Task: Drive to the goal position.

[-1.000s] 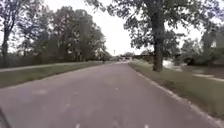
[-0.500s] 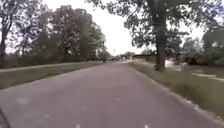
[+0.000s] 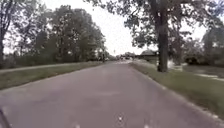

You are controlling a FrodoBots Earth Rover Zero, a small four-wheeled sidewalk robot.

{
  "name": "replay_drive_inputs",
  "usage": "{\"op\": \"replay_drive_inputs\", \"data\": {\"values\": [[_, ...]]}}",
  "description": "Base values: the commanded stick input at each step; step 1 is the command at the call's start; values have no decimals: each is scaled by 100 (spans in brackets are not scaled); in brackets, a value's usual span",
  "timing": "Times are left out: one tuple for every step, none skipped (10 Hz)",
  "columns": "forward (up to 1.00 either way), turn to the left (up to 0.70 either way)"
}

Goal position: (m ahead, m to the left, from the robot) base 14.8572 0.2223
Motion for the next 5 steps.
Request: {"op": "replay_drive_inputs", "data": {"values": [[100, 0], [100, 0], [100, 0], [100, 0], [100, 0]]}}
